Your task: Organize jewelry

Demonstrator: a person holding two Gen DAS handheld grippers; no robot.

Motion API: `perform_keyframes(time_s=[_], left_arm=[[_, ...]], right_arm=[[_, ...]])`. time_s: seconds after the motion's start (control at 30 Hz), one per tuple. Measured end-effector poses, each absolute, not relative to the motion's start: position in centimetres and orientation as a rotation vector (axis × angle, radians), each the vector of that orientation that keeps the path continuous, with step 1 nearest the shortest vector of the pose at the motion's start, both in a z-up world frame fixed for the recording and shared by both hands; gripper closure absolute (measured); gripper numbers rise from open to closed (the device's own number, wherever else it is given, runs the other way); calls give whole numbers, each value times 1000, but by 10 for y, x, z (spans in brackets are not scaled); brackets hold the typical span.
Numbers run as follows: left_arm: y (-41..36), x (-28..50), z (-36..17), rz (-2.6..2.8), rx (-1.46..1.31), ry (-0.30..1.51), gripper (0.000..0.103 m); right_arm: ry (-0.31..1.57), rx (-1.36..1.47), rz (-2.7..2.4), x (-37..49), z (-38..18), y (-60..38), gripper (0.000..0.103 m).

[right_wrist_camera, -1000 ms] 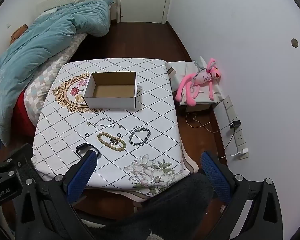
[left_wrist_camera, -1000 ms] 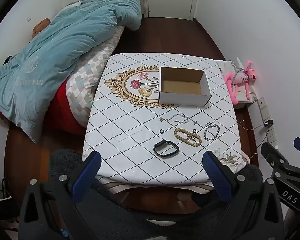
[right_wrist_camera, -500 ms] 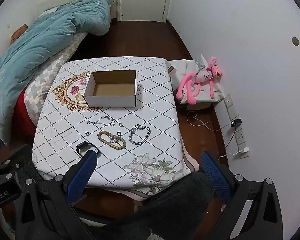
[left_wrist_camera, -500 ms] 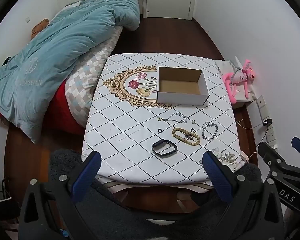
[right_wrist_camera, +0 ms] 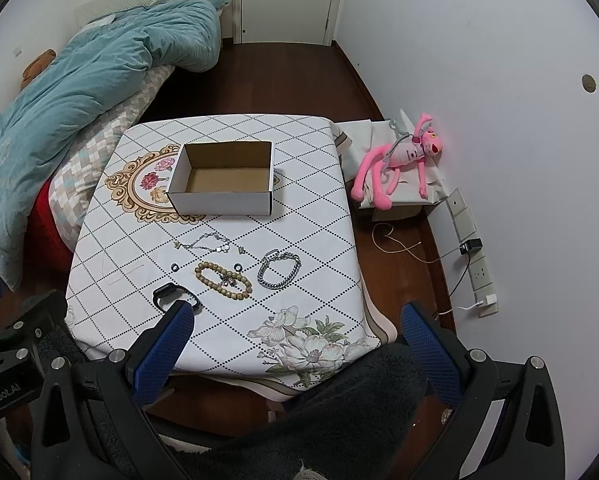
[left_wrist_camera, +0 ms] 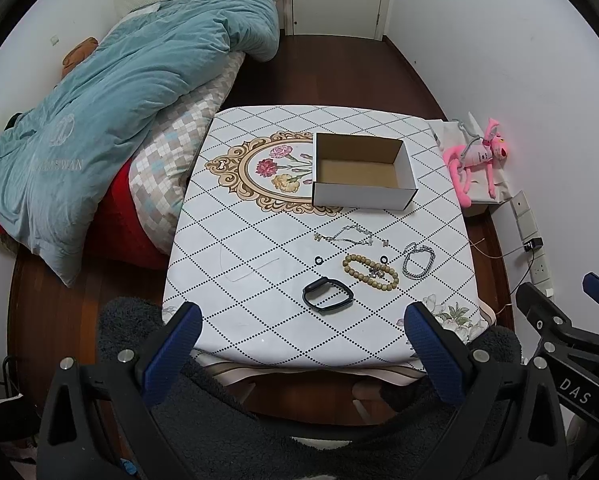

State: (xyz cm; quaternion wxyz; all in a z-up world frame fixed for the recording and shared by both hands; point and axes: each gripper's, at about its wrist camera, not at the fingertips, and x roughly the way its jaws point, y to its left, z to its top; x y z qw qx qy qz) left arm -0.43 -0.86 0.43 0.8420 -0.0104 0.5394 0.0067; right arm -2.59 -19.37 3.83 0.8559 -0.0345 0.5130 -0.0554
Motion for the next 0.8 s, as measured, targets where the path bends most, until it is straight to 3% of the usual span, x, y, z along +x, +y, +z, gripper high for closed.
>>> perform_keyframes(time_s=[0.8], left_arm=[[-11,-3,9,-4,-38,1132,0]], right_arm=[[1061,-75,-120,-24,47,-194,0]])
